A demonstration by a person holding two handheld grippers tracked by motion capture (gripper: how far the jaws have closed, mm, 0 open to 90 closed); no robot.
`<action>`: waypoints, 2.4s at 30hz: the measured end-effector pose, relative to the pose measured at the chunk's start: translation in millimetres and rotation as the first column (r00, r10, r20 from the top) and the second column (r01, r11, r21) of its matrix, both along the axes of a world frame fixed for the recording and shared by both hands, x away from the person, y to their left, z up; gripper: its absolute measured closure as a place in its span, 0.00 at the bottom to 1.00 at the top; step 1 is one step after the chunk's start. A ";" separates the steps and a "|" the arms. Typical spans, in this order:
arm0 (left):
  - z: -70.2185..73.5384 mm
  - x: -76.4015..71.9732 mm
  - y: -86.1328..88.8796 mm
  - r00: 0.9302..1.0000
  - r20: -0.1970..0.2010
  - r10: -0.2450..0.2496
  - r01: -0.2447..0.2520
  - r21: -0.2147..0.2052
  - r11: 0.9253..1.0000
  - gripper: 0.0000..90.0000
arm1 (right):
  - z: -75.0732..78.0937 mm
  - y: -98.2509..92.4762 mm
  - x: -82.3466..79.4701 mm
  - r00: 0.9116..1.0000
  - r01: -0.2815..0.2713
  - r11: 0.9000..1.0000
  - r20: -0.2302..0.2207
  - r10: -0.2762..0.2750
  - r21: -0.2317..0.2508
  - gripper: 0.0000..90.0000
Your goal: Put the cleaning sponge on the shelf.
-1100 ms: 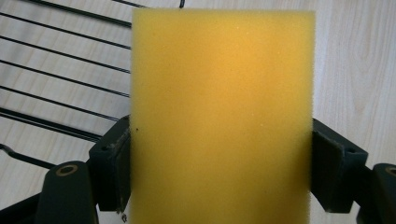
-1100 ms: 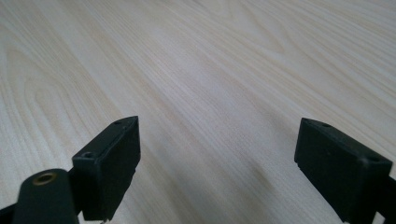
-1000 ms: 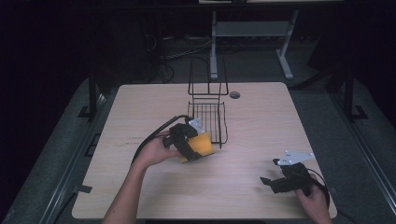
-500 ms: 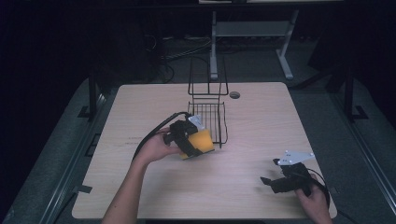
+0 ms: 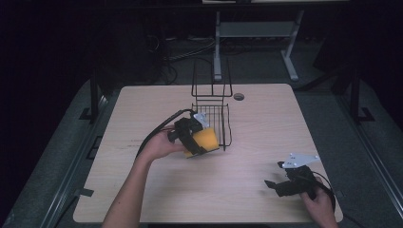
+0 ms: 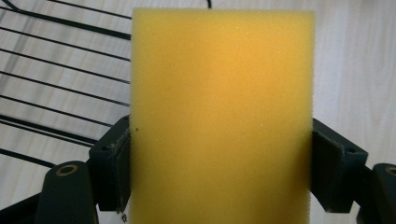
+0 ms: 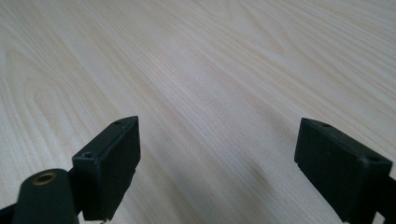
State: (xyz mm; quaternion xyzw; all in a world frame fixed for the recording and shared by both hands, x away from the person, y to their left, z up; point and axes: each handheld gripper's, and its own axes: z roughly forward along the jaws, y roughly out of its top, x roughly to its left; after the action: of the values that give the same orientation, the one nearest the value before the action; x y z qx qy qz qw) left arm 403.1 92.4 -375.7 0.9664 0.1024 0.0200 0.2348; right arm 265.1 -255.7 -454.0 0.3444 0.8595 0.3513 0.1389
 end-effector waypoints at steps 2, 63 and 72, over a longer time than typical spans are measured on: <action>0.4 2.2 -2.6 1.000 -0.001 -0.002 0.002 0.005 1.000 0.24 | 0.0 0.0 0.0 1.000 0.000 1.000 0.000 0.000 0.000 0.16; -15.6 68.4 -34.7 0.999 0.003 -0.053 0.052 0.029 0.998 0.24 | -1.0 -2.4 2.6 1.000 -0.002 1.000 -0.010 0.002 0.001 0.16; -21.9 73.5 -40.0 0.999 -0.002 -0.052 0.052 0.049 0.997 0.24 | 0.1 -3.9 2.3 1.000 0.005 1.000 -0.011 -0.005 0.010 0.16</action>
State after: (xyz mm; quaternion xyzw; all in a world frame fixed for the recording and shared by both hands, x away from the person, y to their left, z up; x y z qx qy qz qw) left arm 476.5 52.4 -397.5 0.9742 0.0770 0.0158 0.2113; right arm 267.5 -259.6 -453.9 0.3490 0.8576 0.3533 0.1334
